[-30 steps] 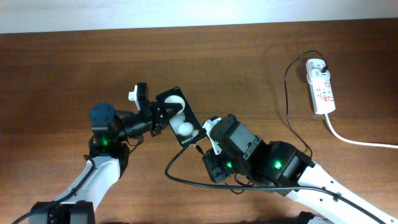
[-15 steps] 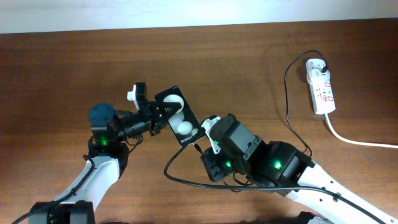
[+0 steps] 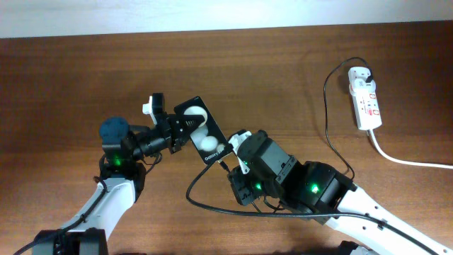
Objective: Plug charger to phone and switch on socket
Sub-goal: 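Push the USB-C plug up into the phone port with the right gripper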
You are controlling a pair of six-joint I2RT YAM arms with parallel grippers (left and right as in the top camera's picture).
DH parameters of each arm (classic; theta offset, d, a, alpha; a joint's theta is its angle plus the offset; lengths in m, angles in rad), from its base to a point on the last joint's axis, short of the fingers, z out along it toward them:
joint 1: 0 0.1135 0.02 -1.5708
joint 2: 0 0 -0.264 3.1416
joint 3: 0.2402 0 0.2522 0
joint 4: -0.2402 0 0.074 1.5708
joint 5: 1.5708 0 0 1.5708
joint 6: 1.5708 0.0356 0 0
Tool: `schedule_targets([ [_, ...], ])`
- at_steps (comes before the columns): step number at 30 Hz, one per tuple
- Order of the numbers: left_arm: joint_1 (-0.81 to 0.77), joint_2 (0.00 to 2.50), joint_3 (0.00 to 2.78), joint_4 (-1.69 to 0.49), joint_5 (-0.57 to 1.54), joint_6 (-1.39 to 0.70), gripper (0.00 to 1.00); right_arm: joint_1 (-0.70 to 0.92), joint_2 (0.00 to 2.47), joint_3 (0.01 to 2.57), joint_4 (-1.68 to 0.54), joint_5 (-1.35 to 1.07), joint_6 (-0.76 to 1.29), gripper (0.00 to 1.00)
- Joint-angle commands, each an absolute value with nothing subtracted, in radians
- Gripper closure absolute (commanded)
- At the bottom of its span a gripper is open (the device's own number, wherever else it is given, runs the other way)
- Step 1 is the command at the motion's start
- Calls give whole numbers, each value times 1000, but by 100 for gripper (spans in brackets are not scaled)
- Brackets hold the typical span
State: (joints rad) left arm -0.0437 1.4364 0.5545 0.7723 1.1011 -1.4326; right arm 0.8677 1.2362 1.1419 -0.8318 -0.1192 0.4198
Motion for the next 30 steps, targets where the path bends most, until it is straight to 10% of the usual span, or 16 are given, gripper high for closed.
schedule_targets([
  [1,-58,1434,570,781,1183,-1412,100,870,1240,1148,-789,-56,429,96],
  [30,-19,1434,570,781,1182,-1412,100,870,1254,1148,-912,-89,461,96],
])
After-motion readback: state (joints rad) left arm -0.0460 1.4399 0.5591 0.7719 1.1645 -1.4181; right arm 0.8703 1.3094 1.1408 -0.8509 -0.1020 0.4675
